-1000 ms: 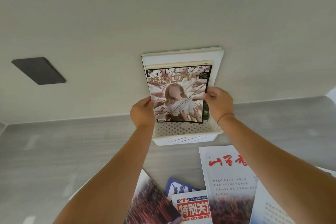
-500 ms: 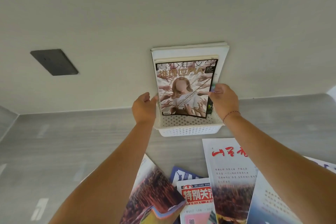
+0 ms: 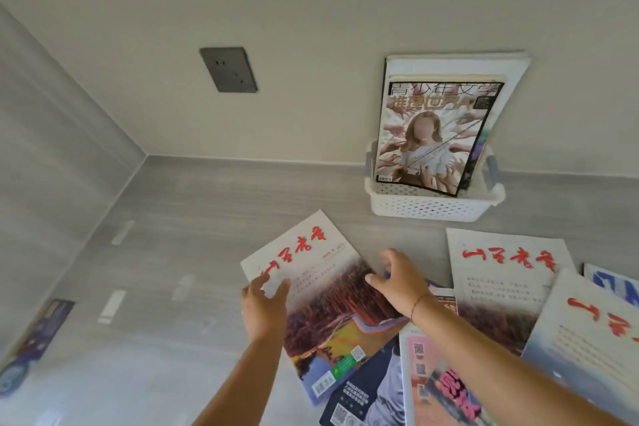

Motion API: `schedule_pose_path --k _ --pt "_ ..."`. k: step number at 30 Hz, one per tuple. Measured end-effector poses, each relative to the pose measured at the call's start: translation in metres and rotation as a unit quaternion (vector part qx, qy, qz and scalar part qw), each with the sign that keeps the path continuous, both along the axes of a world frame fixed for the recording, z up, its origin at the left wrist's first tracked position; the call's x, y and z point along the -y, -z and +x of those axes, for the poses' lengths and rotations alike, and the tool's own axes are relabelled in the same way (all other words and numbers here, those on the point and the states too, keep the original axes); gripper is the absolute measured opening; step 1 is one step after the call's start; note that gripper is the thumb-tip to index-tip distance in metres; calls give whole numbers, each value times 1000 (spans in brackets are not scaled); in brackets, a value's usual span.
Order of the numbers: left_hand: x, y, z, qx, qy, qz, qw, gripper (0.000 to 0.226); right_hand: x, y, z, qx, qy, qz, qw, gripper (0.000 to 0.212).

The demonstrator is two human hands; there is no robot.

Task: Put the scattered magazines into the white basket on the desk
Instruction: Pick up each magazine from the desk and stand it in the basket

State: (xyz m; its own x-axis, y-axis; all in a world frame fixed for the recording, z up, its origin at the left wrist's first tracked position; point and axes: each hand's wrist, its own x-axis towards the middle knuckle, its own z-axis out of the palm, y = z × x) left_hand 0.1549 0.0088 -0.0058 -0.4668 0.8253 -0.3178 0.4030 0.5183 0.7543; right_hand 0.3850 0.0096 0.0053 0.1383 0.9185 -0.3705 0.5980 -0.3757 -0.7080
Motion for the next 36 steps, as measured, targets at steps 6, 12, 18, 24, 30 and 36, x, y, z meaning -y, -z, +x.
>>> schedule_pose_path --k 6,12,18,24,30,36 --pt "42 8 -20 80 -95 -23 992 21 20 6 -31 48 -33 -5 998 55" --pt "42 4 -32 206 -143 -56 966 22 26 10 -33 38 -55 -9 998 62" --pt "37 -3 -28 346 -10 -20 938 30 27 16 -32 -25 -55 -24 998 67" --pt "31 -28 -31 432 129 59 891 28 13 9 -23 -198 44 -21 979 56" --pt "1 -59 -29 324 153 75 931 17 0 -17 3 -205 35 29 978 18" --pt "-51 -102 8 246 190 104 945 18 -23 -73 54 -163 33 167 972 29"
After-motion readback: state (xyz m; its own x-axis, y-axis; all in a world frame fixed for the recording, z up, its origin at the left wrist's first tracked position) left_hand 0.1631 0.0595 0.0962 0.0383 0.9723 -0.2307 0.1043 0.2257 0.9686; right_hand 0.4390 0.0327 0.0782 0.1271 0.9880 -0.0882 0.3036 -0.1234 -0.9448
